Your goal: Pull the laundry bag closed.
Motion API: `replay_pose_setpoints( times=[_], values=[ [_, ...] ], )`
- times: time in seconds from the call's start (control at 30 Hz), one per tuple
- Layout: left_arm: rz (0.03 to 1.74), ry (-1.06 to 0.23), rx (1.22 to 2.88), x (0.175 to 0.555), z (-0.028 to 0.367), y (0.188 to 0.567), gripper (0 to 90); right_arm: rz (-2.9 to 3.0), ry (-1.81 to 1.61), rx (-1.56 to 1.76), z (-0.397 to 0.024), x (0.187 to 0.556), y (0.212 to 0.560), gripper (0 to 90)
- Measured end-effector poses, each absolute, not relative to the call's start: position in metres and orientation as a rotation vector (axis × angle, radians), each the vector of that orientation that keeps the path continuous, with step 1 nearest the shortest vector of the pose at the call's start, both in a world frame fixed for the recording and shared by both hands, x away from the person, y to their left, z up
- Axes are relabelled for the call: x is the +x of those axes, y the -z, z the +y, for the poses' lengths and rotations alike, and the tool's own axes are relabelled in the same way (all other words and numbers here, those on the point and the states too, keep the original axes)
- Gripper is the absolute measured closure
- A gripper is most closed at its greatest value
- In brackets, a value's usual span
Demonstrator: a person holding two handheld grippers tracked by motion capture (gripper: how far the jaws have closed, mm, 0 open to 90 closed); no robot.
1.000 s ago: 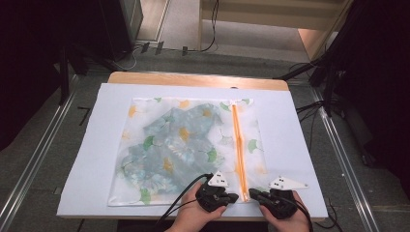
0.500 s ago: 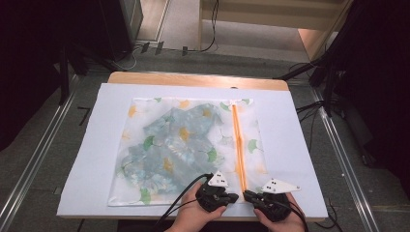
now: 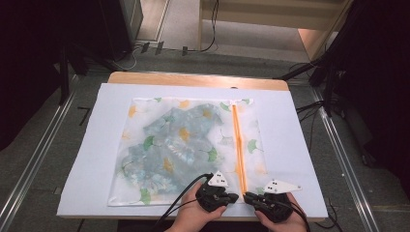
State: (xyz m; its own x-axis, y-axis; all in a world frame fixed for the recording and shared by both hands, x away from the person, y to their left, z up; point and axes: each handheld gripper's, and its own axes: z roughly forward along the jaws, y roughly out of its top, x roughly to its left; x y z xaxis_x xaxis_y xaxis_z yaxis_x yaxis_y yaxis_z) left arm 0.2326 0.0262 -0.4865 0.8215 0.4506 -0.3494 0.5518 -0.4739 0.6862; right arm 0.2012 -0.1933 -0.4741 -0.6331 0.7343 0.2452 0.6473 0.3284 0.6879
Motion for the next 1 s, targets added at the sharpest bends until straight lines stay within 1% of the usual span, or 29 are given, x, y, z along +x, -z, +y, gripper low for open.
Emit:
replay_pose_setpoints(
  times=[0.03, 0.1, 0.43, 0.67, 0.8, 1.0],
  values=[
    [0.733, 0.151, 2.144, 0.233, 0.026, 0.487, 90.0, 2.46, -1.198, 1.289, -0.193, 0.2, 0.472, 88.6],
    [0.733, 0.15, 2.146, 0.233, 0.026, 0.487, 90.0, 2.445, -1.204, 1.293, -0.194, 0.2, 0.47, 90.0],
    [0.732, 0.148, 2.147, 0.232, 0.026, 0.486, 90.0, 2.449, -1.15, 1.251, -0.187, 0.201, 0.471, 90.0],
    [0.733, 0.151, 2.145, 0.233, 0.026, 0.487, 90.0, 2.505, -1.134, 1.262, -0.194, 0.197, 0.47, 86.7],
    [0.733, 0.151, 2.145, 0.233, 0.026, 0.487, 90.0, 2.51, -1.1, 1.282, -0.203, 0.193, 0.472, 90.0],
    [0.735, 0.153, 2.144, 0.233, 0.026, 0.487, 90.0, 2.431, -1.127, 1.283, -0.208, 0.193, 0.468, 90.0]
  ],
)
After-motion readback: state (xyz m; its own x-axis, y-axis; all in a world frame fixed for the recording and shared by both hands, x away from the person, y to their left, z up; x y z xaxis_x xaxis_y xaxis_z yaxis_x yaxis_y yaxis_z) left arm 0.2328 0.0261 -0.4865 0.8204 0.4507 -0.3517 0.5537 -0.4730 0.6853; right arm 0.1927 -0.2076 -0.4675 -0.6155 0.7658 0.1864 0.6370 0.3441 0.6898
